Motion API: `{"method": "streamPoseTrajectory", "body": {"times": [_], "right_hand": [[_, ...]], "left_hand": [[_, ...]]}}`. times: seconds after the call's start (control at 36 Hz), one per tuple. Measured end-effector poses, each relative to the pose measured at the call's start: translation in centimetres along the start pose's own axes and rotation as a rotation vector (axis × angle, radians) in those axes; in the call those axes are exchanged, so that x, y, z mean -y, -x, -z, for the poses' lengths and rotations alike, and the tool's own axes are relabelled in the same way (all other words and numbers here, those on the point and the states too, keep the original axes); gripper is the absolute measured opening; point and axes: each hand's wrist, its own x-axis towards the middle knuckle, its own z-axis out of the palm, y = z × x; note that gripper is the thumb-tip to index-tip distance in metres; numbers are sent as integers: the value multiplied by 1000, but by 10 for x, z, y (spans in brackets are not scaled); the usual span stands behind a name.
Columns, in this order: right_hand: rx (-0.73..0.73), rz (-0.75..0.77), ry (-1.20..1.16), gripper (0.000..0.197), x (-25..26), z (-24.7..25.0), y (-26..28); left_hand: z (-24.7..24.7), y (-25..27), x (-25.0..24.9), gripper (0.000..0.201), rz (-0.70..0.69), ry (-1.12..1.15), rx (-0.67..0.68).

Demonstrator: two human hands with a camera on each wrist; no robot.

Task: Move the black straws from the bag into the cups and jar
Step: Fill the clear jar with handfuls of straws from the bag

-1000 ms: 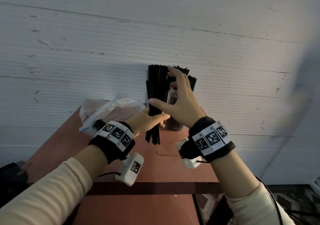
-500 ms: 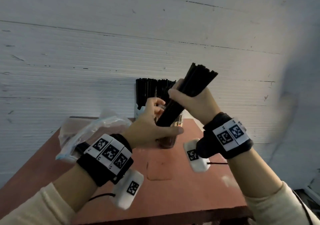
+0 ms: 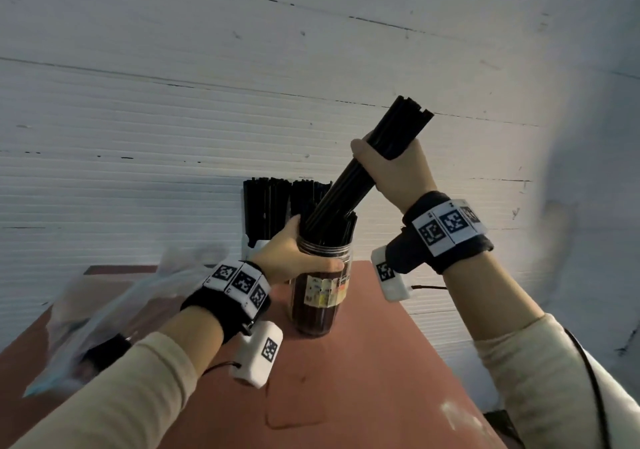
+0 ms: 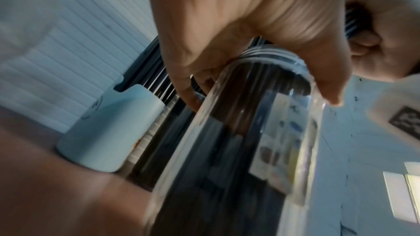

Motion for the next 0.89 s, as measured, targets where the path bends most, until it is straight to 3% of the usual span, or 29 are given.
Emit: {"method": "streamPoseTrajectory", "body": {"times": [0.11,0.25,0.42,0.64,0.69,0.75,0.81,0.89], "right_hand": [[8,57,37,21,-4,-1,-3],[72,98,54,23,-4,-3,-4],[253,92,138,32,-17,-18,6],[417,40,206,29,-32,-31,26],[399,56,181,38,-32,-27,31],[336,57,164,67,-32,-22,35],[240,83,148,91,-30,-17,40],[114,255,152,83,-20,-13,47]], "left_hand": [[0,1,6,80,-11,12,-25],[1,6,2,76,-36,10,-21],[-2,13,0,74,-68,39,-38],[-10,24,-1,50,-172,26,-82],[-9,26,-1,49,-177,12,-75],[-7,28,-1,51,-147,10,-38],[-2,27,1,72,-86,-4,-8],[5,30,3,87,-20,-26,46]]}}
